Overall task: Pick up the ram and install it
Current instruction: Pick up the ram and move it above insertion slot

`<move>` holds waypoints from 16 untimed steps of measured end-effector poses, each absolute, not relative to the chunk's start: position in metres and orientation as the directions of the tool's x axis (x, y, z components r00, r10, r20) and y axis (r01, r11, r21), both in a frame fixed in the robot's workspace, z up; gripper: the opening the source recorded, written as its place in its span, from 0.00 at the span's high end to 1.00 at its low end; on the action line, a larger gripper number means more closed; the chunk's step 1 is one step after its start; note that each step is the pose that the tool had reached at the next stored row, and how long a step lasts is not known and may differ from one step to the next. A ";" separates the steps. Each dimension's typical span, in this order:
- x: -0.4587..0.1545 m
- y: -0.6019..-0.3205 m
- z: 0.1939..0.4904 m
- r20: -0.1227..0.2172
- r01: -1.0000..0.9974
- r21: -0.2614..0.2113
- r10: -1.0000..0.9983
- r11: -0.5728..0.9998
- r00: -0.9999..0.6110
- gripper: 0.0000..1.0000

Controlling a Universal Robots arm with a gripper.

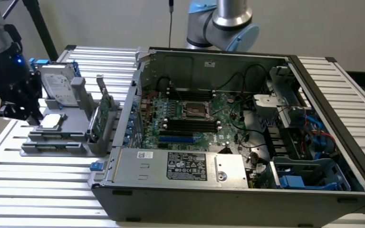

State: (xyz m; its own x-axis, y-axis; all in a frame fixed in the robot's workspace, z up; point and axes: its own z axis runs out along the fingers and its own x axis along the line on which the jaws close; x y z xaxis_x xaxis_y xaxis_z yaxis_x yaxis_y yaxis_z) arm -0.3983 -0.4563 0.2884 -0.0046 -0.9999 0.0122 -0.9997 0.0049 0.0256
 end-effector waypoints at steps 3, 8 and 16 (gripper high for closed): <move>-0.398 -0.456 0.283 0.012 -1.000 0.025 -1.000 0.005 -0.004 0.64; -0.398 -0.456 0.274 0.012 -1.000 0.025 -1.000 0.005 -0.004 0.58; -0.398 -0.456 0.259 0.012 -1.000 0.025 -1.000 0.005 -0.004 0.58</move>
